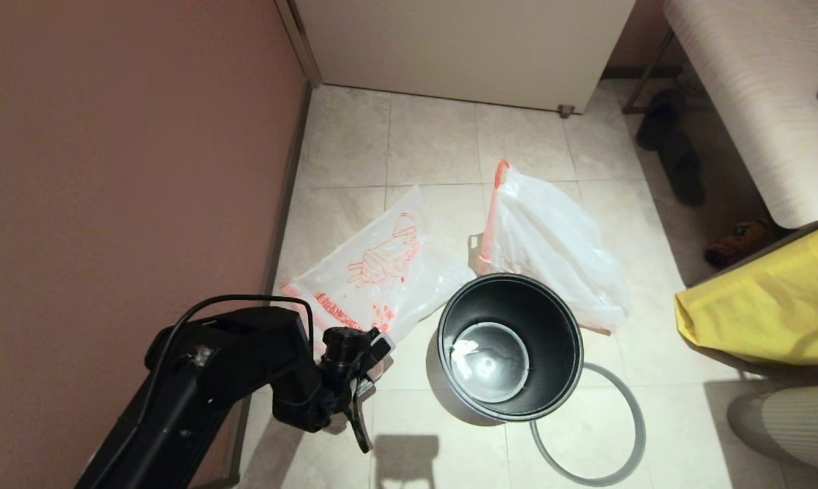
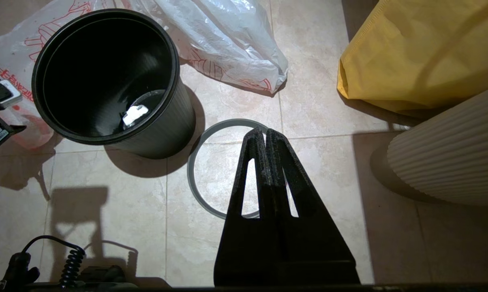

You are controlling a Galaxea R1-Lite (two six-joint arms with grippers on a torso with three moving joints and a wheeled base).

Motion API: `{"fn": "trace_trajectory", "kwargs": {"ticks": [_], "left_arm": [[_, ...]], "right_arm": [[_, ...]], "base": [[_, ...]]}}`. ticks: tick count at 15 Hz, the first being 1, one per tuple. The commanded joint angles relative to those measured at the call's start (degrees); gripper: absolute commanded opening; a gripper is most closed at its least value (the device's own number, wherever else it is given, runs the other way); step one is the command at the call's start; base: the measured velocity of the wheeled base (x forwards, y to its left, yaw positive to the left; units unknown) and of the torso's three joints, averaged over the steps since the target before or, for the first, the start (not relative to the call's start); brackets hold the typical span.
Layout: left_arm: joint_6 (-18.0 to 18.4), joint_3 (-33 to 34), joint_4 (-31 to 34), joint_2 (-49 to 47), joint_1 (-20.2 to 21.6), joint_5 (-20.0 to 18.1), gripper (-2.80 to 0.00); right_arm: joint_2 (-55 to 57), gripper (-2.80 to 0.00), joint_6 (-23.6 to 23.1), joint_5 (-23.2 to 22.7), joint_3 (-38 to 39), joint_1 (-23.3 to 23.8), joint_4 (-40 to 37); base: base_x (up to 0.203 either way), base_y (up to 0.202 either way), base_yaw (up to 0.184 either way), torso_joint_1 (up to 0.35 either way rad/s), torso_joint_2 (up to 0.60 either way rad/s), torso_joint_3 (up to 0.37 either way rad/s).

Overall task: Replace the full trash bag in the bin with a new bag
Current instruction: Pick up a new trash bag

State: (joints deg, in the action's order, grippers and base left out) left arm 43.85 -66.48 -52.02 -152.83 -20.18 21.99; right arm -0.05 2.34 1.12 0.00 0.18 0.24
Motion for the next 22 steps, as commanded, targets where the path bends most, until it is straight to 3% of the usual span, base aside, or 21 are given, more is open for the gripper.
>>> {"fn": "trace_trajectory", "kwargs": {"ticks": [1,7,15,16,22], "left_arm": [[0.3,-5.3,4.6,-1.2,0.9,0.1,0.00],[0.4,-16.7,8.7,-7.5,2.6,0.2,0.00],[0.0,-33.0,6.9,-17.6,2.6,0.1,0.00],[0.0,-33.3,5.7,-17.9,2.7,0.0,-2.80],[-0.2,-33.4,4.2,-17.6,2.8,0.2,-2.80]], "right_arm": [[0.0,-2.80,0.0,0.0,0.0,0.0,0.0],[0.0,-2.80,0.0,0.0,0.0,0.0,0.0],[0.0,-2.80,0.0,0.0,0.0,0.0,0.0],[0.0,-2.80,0.0,0.0,0.0,0.0,0.0],[0.0,-2.80,0.0,0.0,0.0,0.0,0.0]], "base": [[0.000,0.000,0.000,0.000,0.00,0.000],[0.000,0.000,0.000,0.000,0.00,0.000],[0.000,0.000,0.000,0.000,0.00,0.000],[0.000,0.000,0.000,0.000,0.00,0.000],[0.000,0.000,0.000,0.000,0.00,0.000]]}}
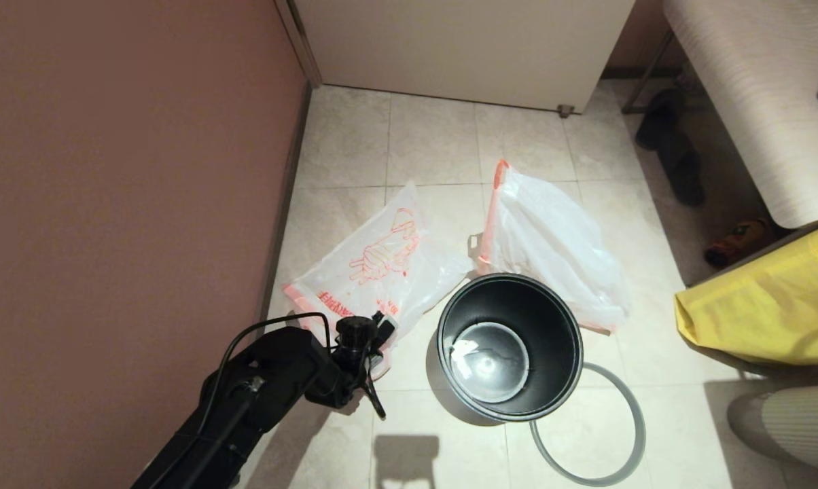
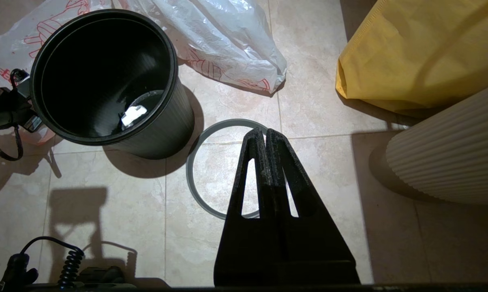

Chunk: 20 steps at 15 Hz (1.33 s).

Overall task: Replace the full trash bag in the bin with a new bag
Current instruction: Pick up a new trash bag

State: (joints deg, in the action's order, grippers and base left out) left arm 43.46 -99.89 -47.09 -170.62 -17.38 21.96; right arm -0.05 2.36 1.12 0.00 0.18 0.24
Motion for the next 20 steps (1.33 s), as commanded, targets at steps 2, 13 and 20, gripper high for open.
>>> {"fn": "trace_trajectory", "kwargs": {"ticks": [2,13,20], "left_arm": [[0.3,1.9,-4.2,1.2,0.0,0.3,-2.80],[-1.9,48.4,-23.3,41.5,-0.3,0.7,-2.80],[-4.2,62.2,-20.3,75.6,-6.2,2.1,-2.80]], "right_arm": [[0.0,-2.80,0.0,0.0,0.0,0.0,0.0],[0.0,-2.80,0.0,0.0,0.0,0.0,0.0],[0.0,-2.80,0.0,0.0,0.0,0.0,0.0]], "base": [[0.000,0.000,0.000,0.000,0.00,0.000],[0.000,0.000,0.000,0.000,0.00,0.000],[0.000,0.000,0.000,0.000,0.00,0.000]]}}
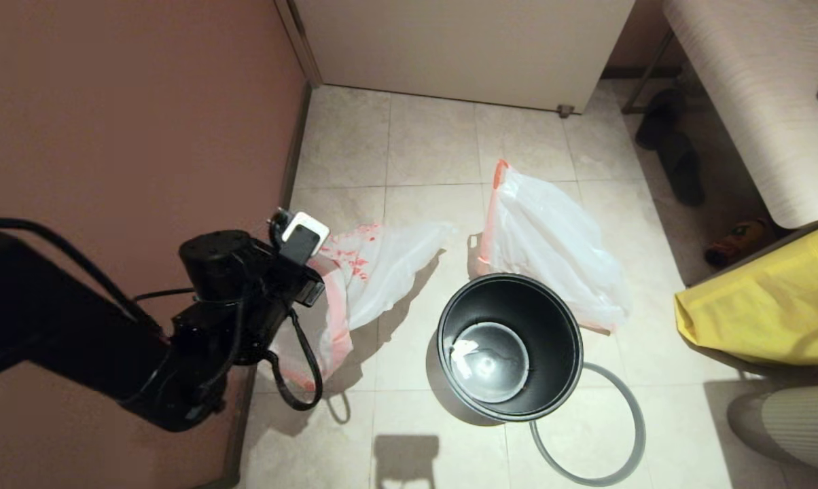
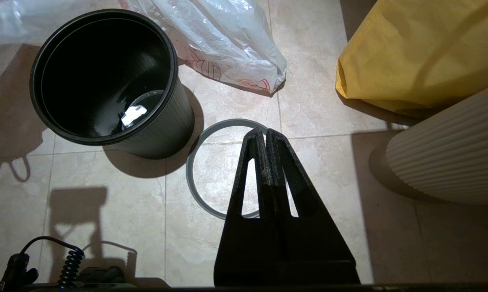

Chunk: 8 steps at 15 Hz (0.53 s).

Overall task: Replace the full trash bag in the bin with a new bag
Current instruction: Pick up a new trash bag

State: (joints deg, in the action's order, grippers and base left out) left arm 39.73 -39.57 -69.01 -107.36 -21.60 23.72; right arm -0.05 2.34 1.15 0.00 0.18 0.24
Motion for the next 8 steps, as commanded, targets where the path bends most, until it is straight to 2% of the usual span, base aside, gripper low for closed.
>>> {"fn": "trace_trajectory", "kwargs": {"ticks": [1,2,4,6,8], "left_arm": [[-1.5,2.3,5.5,17.6,-4.0,1.2,-2.80],[-2.9,2.0,10.4,22.7,-6.5,2.4,-2.80],[-8.3,-0.7,21.1,30.0,-11.4,5.6,-2.80],[-10.6,-2.0,24.0,33.5,-13.1,7.0,-2.80],[-10.6,-4.3,25.6,36.0,-14.5,6.0,-2.80]], "right_arm": [[0.0,-2.80,0.0,0.0,0.0,0.0,0.0],[0.0,-2.80,0.0,0.0,0.0,0.0,0.0],[0.0,-2.80,0.0,0.0,0.0,0.0,0.0],[0.0,-2.80,0.0,0.0,0.0,0.0,0.0],[0.0,-2.80,0.0,0.0,0.0,0.0,0.0]], "base": [[0.000,0.000,0.000,0.000,0.00,0.000],[0.000,0.000,0.000,0.000,0.00,0.000],[0.000,0.000,0.000,0.000,0.00,0.000],[0.000,0.000,0.000,0.000,0.00,0.000],[0.000,0.000,0.000,0.000,0.00,0.000]]}}
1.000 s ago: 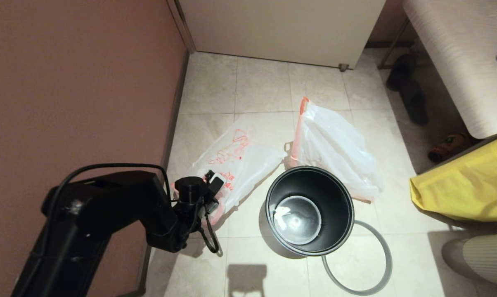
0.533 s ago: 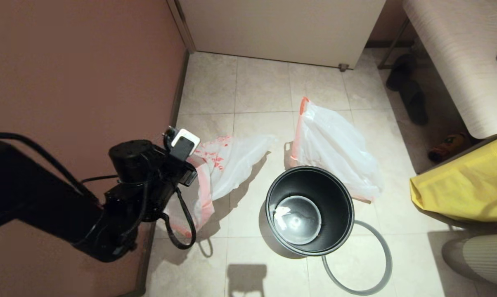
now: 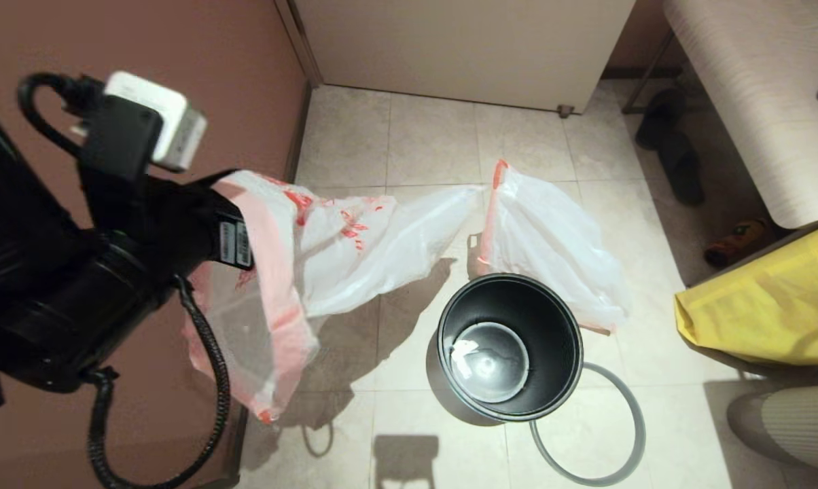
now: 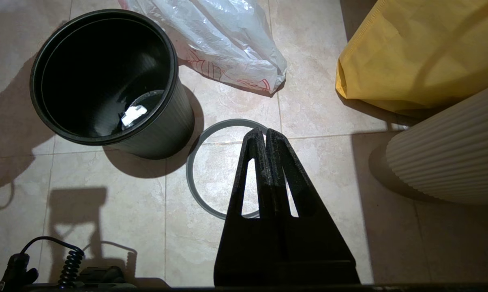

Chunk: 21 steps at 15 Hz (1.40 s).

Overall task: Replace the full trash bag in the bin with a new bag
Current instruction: Pick up a new trash bag, then put the new garbage bag on the trash can

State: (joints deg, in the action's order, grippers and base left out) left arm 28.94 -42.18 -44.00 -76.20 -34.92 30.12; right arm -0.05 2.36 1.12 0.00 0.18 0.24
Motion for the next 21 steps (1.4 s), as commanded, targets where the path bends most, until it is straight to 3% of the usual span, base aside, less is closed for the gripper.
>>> {"fn": "trace_trajectory", "kwargs": {"ticks": [1,4,6,10,13,16,21], "left_arm": [[0.3,-3.7,3.1,5.9,-1.4,-1.8,-2.80],[0.3,-13.6,16.2,8.9,-2.7,-3.9,-2.80],[0.1,-22.8,31.2,11.3,-7.3,-3.1,-2.80],[-2.9,-33.8,53.1,14.0,-29.7,6.2,-2.80],[-10.6,-43.1,67.6,11.0,-37.7,8.4,-2.80],[-17.6,-51.2,75.7,4.0,-39.8,5.9,-2.80],[-19.3,-53.3,76.0,-3.9,-40.0,4.7,-2.80]], "right_arm": [[0.0,-2.80,0.0,0.0,0.0,0.0,0.0],[0.0,-2.80,0.0,0.0,0.0,0.0,0.0],[0.0,-2.80,0.0,0.0,0.0,0.0,0.0],[0.0,-2.80,0.0,0.0,0.0,0.0,0.0],[0.0,-2.80,-1.0,-0.3,0.0,0.0,0.0],[0.0,-2.80,0.1,-0.1,0.0,0.0,0.0],[0.0,-2.80,1.2,0.1,0.0,0.0,0.0]], "base": [[0.000,0.000,0.000,0.000,0.00,0.000],[0.000,0.000,0.000,0.000,0.00,0.000],[0.000,0.000,0.000,0.000,0.00,0.000],[0.000,0.000,0.000,0.000,0.00,0.000],[0.000,0.000,0.000,0.000,0.00,0.000],[0.000,0.000,0.000,0.000,0.00,0.000],[0.000,0.000,0.000,0.000,0.00,0.000]]}}
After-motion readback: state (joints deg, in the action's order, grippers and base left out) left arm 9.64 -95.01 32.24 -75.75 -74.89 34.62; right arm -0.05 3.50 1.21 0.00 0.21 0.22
